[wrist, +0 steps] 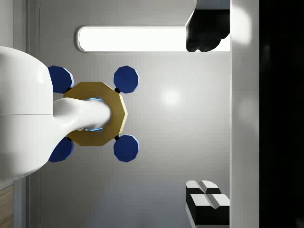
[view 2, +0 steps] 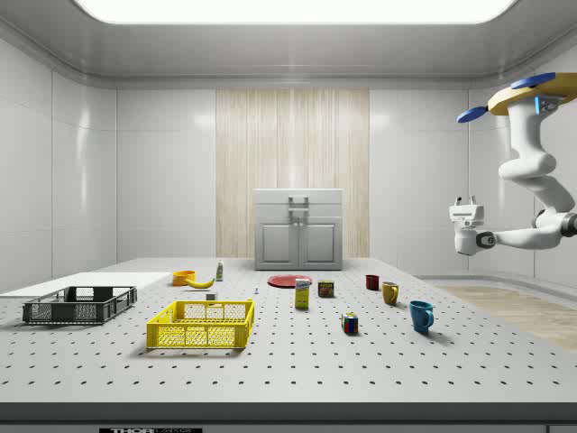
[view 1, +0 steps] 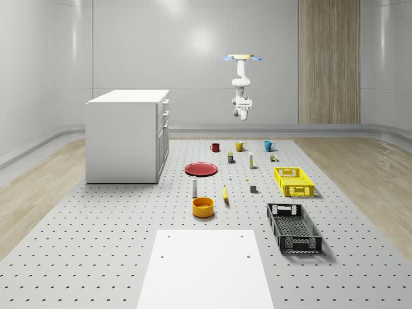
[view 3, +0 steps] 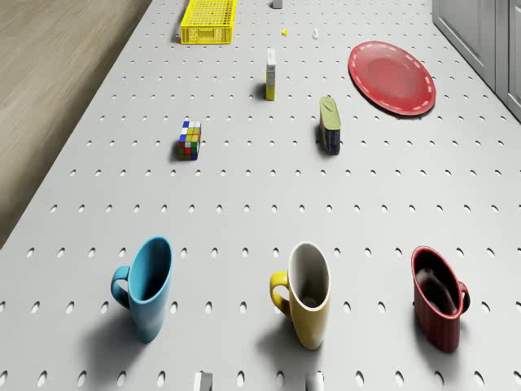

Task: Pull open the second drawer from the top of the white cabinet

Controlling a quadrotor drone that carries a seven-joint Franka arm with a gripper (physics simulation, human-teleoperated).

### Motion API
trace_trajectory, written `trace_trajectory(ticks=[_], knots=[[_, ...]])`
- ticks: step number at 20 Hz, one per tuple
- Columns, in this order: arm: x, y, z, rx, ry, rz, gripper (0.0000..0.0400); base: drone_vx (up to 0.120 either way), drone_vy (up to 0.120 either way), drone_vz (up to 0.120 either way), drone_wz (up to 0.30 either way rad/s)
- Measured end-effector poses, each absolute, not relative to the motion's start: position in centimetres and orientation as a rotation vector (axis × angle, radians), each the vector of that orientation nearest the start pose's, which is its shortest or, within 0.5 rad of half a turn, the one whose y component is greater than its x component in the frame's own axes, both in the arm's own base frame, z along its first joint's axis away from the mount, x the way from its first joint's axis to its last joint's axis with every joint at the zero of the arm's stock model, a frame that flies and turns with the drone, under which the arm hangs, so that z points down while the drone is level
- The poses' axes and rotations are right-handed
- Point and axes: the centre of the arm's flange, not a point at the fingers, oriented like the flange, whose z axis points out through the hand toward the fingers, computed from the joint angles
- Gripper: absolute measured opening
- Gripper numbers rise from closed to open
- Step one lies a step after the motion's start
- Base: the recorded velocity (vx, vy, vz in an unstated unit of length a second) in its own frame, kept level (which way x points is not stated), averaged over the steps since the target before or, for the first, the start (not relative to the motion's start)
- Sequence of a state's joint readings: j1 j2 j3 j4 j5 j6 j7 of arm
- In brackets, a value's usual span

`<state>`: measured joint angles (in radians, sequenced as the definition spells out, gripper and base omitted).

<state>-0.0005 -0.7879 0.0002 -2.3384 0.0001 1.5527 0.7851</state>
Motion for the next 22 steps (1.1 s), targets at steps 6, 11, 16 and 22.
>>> trace_trajectory(ticks=[6, 11, 16, 22], knots=[[30.1, 0.0, 64.1, -2.900, 1.201, -0.010, 0.0317, 0.000, 0.000, 0.000, 0.000], [30.3, 0.0, 66.9, -2.899, 1.201, -0.016, 0.0305, 0.000, 0.000, 0.000, 0.000], [30.4, 0.0, 68.3, -2.897, 1.200, -0.021, 0.0301, 0.000, 0.000, 0.000, 0.000], [30.4, -1.9, 68.7, -2.722, 1.132, 0.091, 0.0302, 0.000, 0.000, 0.000, 0.000]])
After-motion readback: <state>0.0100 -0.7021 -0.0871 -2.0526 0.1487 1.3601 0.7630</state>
